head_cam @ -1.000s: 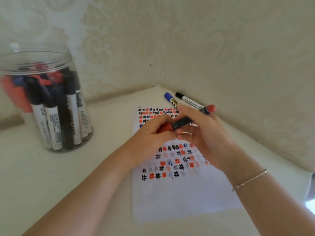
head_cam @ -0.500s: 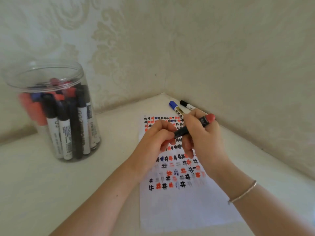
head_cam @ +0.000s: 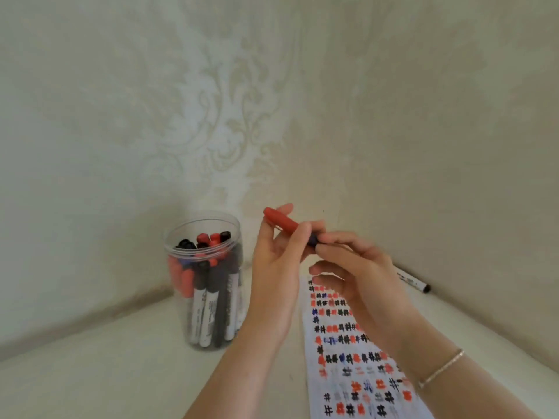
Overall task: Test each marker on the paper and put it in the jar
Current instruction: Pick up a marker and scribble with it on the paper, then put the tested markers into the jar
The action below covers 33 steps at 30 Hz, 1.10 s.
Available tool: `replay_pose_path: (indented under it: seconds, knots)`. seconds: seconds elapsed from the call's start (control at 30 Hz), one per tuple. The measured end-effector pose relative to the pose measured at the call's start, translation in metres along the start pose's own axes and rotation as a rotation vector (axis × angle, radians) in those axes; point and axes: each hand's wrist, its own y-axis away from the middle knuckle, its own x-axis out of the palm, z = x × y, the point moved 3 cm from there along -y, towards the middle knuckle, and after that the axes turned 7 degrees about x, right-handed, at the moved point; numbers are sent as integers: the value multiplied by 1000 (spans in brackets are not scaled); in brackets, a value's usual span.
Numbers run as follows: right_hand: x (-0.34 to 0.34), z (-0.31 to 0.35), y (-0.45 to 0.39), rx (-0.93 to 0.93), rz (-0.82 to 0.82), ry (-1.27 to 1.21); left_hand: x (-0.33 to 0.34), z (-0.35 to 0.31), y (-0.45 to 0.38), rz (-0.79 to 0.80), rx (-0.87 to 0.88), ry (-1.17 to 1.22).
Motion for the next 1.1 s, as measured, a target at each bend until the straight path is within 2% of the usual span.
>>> replay_pose_path:
  seconds: [0.2, 0.33, 0.47, 0.53, 0.6, 0.67, 0.73, 0.8, 0.93, 1.1]
  knots:
    - [33, 18, -10, -53, 219, 175, -14, -55, -22, -8, 337, -434]
    - [51, 19, -18, -102, 139, 294, -26, -79, -26, 11, 468, -583]
    - [53, 6, -26, -190, 19, 670, -46, -113, -34, -115, 669, -767]
    - [42, 2, -30, -294, -83, 1022, -59, -123, -44, -130, 637, -942]
    - [18, -6, -42, -308, -201, 1404, -69, -120, -55, -49, 511, -1138]
    - [-16, -19, -60, -92, -337, 1716, -75, -112, -59, 46, 403, -1242]
    - [-48, -30, -72, 165, -419, 1887, -77, -105, -59, 94, 327, -1248]
    - [-71, -39, -78, 274, -427, 1947, -79, -98, -59, 134, 278, -1277]
    - [-90, -54, -86, 176, -414, 1982, -84, -84, -64, 228, 211, -1339]
    - [-85, -59, -90, 165, -395, 1865, -86, -82, -65, 227, 154, -1238]
